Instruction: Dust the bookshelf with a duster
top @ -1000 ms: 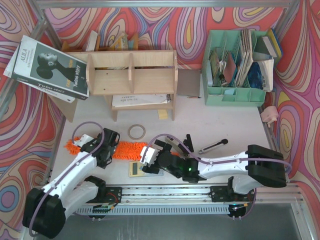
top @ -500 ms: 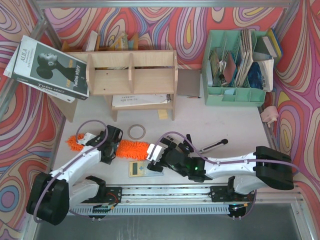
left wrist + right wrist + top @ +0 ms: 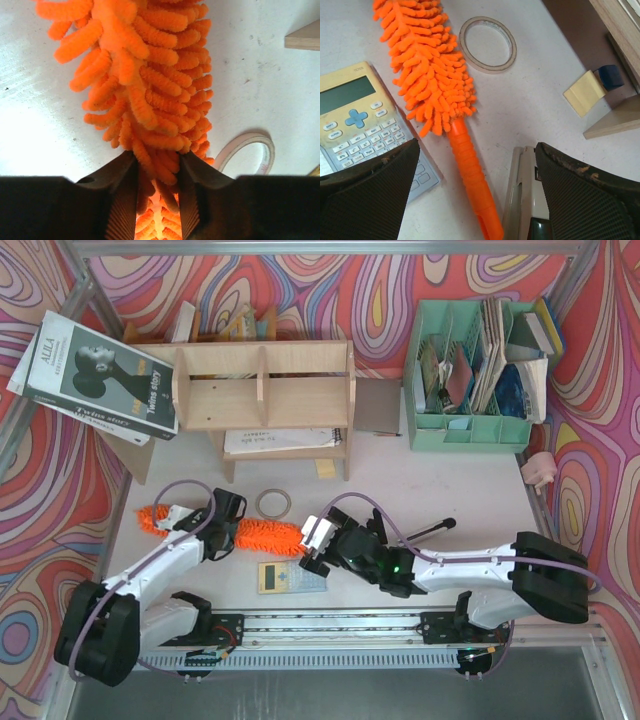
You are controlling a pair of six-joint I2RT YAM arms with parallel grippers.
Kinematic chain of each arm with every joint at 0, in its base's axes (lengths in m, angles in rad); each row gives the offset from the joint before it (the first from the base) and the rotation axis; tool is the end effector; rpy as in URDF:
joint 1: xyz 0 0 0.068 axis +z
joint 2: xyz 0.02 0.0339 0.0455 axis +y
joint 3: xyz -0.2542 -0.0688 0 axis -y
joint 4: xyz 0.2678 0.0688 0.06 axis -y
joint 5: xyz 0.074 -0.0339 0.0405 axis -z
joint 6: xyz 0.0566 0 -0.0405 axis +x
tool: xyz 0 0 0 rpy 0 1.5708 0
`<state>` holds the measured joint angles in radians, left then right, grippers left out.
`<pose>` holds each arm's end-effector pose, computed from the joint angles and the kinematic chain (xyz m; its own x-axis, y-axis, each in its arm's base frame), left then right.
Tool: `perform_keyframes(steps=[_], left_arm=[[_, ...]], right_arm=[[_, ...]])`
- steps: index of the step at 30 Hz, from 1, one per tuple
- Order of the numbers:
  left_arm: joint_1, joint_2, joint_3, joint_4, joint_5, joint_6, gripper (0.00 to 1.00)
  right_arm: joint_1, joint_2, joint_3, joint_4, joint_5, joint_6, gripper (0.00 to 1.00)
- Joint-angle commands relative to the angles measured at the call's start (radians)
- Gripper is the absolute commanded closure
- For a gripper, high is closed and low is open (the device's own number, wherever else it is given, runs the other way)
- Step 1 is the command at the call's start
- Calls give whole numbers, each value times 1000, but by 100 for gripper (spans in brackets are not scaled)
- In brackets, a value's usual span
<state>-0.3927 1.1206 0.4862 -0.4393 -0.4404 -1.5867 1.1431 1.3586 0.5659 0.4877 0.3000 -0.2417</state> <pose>0.2128 -0.0620 0.1219 -0.1454 -0.9188 -0.3671 -0.8145 0.3218 -0.4828 0.1477 0.2836 0.1749 0.0591 -0.4215 -0.9049 -0.7603 0.5684 -0.3145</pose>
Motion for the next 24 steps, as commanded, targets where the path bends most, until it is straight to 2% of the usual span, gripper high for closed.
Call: perform_keyframes(steps=[1, 15, 24], left_arm=[[4, -35, -29, -63, -24, -22, 66], [3, -167, 12, -112, -117, -16, 83], [8, -251, 49, -148, -132, -9, 85]], right_arm=[[-3, -6, 4, -4, -33, 24, 14], [-4, 33, 76, -70, -96, -18, 15], [-6, 83, 121, -130, -155, -53, 15]])
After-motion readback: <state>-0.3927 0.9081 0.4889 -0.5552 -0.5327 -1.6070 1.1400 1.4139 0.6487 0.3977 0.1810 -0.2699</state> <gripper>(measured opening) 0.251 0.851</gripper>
